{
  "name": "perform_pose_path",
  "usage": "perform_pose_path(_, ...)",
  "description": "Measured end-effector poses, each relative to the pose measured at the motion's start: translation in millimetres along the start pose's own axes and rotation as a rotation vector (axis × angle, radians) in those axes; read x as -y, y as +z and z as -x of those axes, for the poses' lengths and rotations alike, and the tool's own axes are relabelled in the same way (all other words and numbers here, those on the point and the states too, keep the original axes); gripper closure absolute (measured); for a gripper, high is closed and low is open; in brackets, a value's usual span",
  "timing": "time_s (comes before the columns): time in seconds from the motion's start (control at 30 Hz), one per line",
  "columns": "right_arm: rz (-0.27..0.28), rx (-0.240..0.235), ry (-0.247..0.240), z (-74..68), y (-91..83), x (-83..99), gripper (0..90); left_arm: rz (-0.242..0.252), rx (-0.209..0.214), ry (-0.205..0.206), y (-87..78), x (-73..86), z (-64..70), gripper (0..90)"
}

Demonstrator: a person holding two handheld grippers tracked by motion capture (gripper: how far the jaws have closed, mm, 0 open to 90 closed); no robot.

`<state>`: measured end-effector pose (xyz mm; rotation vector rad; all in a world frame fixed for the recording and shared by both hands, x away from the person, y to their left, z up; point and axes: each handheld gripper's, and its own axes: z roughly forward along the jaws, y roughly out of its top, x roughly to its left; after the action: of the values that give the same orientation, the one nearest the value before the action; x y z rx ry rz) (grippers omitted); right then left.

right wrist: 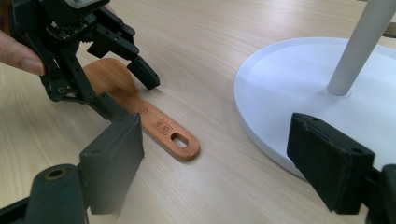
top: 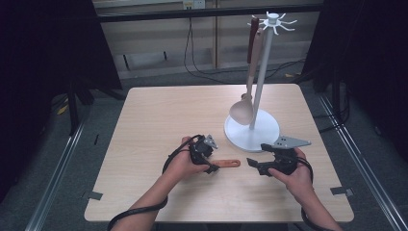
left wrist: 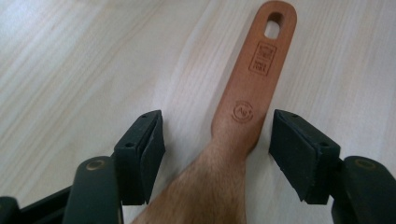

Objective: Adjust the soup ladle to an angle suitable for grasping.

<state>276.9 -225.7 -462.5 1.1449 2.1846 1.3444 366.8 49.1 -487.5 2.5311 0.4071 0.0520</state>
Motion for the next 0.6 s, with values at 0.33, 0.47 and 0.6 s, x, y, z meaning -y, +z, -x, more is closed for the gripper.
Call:
perform_pose_path(0.33,-0.003,0.006,0.004,2.6,-0.6,1.6,18.7,-0.047,0.036,0.074,6.7,-19.9,11.3,52.0)
perform_pose_path(0.47,-0.006,0.006,0.004,2.6,-0.1,2.3,18.7,-0.069,0.041,0.083,7.0,-23.6,13.1,60.1)
perform_pose_path(0.6,-0.013,0.002,-0.001,1.1,1.9,3.0,18.9,-0.063,0.043,0.089,5.5,-21.6,15.1,65.9)
